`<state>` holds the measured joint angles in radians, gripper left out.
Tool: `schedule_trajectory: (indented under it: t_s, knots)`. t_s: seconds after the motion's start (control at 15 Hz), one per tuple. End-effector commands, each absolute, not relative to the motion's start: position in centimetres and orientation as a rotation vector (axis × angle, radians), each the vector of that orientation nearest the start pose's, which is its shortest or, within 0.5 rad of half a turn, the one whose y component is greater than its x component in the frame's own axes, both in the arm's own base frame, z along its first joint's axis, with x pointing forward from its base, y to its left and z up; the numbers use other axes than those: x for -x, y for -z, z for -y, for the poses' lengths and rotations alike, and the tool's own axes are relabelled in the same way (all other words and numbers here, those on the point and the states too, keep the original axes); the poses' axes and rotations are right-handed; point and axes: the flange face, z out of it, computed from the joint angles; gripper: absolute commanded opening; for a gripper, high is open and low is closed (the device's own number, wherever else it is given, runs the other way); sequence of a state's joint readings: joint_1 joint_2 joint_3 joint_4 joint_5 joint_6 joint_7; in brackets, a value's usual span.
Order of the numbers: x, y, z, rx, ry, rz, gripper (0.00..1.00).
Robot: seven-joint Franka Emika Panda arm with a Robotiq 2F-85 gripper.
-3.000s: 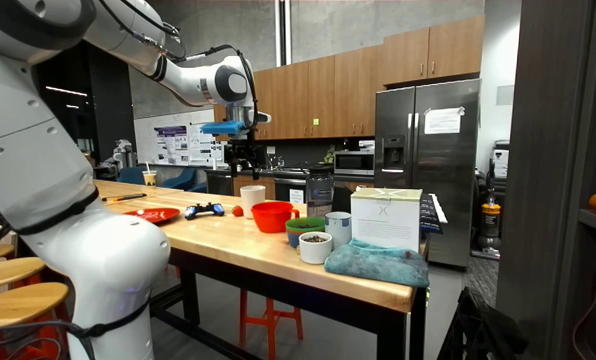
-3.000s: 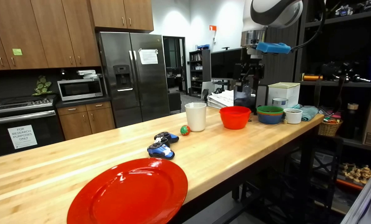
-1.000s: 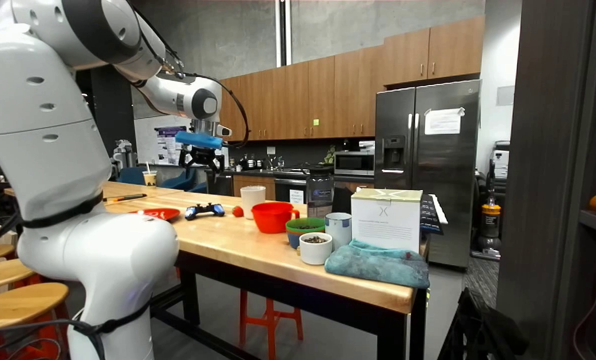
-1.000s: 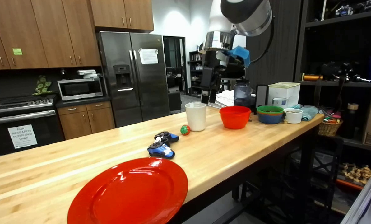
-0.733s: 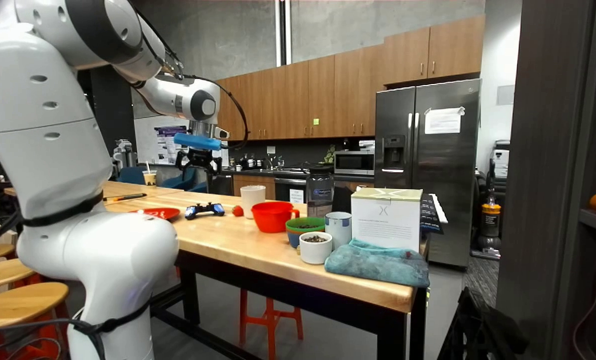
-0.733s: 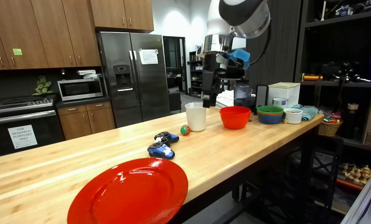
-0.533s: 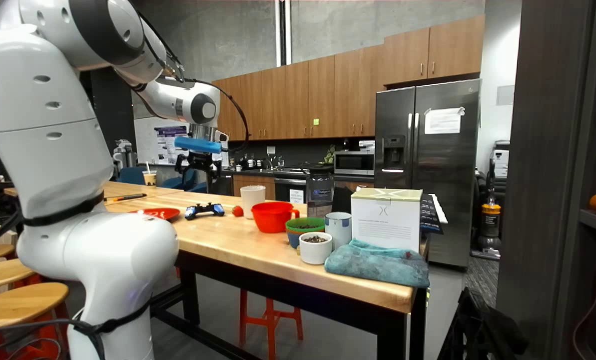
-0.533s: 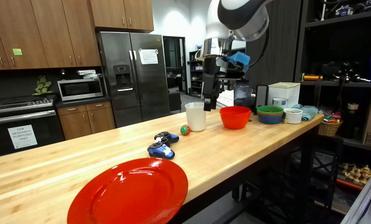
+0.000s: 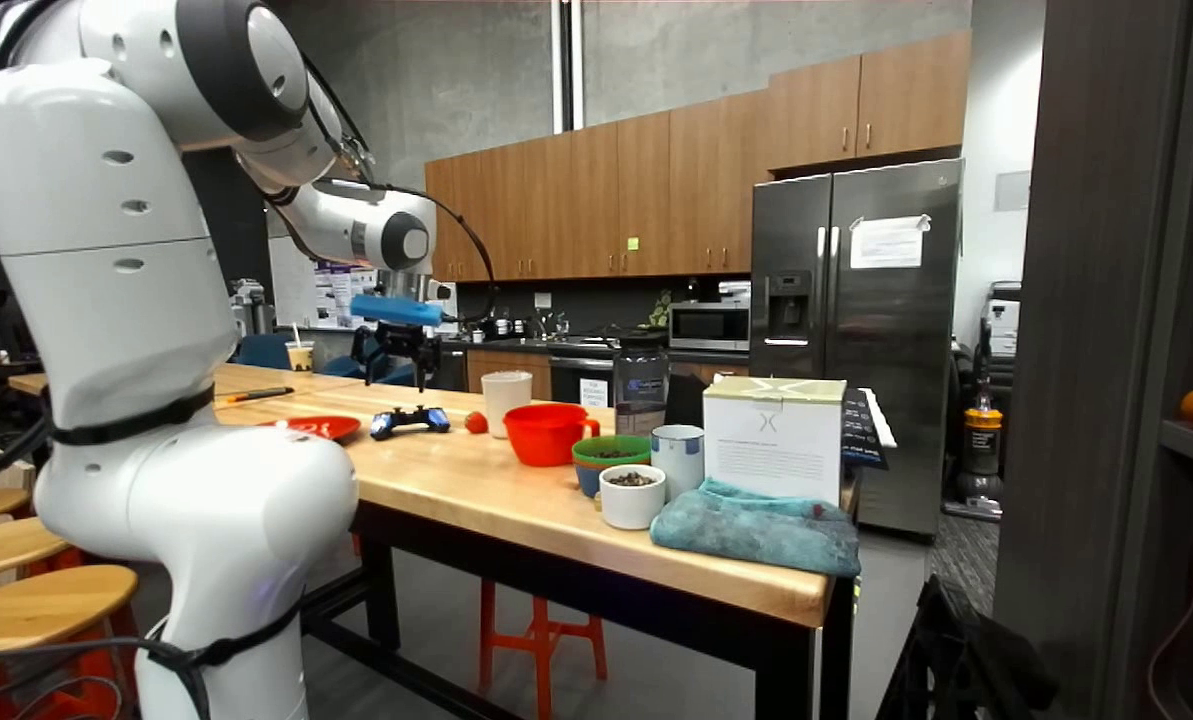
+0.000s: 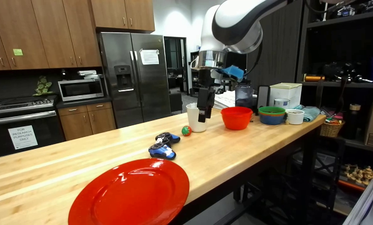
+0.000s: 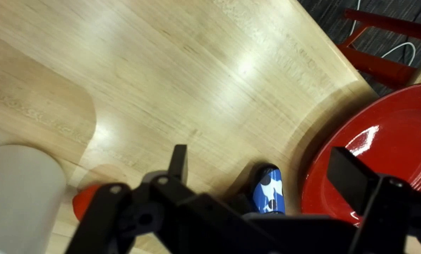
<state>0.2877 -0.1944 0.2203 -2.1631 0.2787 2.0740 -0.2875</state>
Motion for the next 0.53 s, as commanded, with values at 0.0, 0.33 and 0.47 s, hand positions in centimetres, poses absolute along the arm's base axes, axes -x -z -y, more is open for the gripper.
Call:
schedule_trajectory:
  t_s: [0.0, 0.33, 0.47]
  knots:
    - [-43.51, -49.2, -26.36, 2.757, 0.122, 0.961, 1.0]
    - [-43.66, -49.59, -26.37, 2.755, 0.126, 0.96, 1.0]
    - [-43.66, -49.58, -26.36, 2.755, 0.126, 0.96, 1.0]
